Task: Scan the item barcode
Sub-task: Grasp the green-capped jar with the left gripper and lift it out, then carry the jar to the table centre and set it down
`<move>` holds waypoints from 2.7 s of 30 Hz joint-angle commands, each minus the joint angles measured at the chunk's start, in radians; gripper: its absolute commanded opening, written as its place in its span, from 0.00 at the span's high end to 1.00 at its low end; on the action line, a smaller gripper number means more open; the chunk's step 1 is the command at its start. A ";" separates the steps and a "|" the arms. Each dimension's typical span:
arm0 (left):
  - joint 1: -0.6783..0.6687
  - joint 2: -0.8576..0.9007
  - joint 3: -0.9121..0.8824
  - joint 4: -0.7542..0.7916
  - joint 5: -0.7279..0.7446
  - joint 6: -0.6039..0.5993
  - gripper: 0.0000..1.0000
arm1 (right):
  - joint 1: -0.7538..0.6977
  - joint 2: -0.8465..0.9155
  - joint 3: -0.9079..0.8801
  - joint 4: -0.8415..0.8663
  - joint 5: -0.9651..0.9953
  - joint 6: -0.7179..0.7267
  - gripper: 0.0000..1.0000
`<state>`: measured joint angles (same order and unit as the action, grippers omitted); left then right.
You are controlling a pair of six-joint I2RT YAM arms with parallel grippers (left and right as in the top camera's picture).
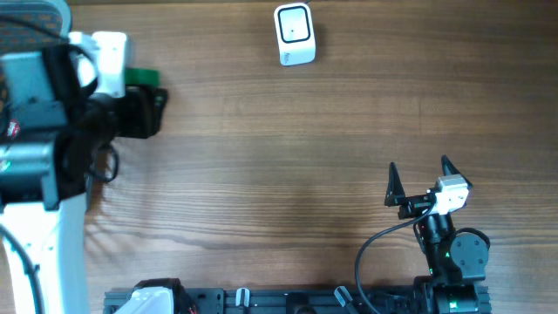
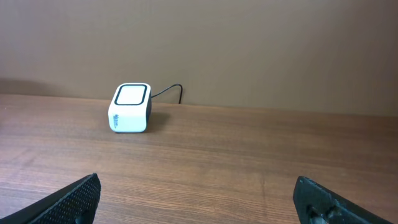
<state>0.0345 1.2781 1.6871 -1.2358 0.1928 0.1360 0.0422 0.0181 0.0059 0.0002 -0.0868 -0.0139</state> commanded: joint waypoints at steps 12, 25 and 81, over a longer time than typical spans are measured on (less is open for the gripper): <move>-0.386 0.306 -0.141 0.115 0.012 -0.270 0.51 | -0.004 0.000 -0.001 0.005 -0.015 -0.012 0.00; -0.594 0.590 -0.348 0.462 -0.098 -0.650 0.51 | -0.004 0.000 -0.001 0.005 -0.015 -0.012 0.00; -0.816 0.723 -0.335 0.552 -0.163 -0.723 0.00 | -0.004 0.000 -0.001 0.006 -0.015 -0.012 0.00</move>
<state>-0.7837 2.0159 1.3449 -0.6830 0.0414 -0.5888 0.0422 0.0181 0.0059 0.0002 -0.0868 -0.0139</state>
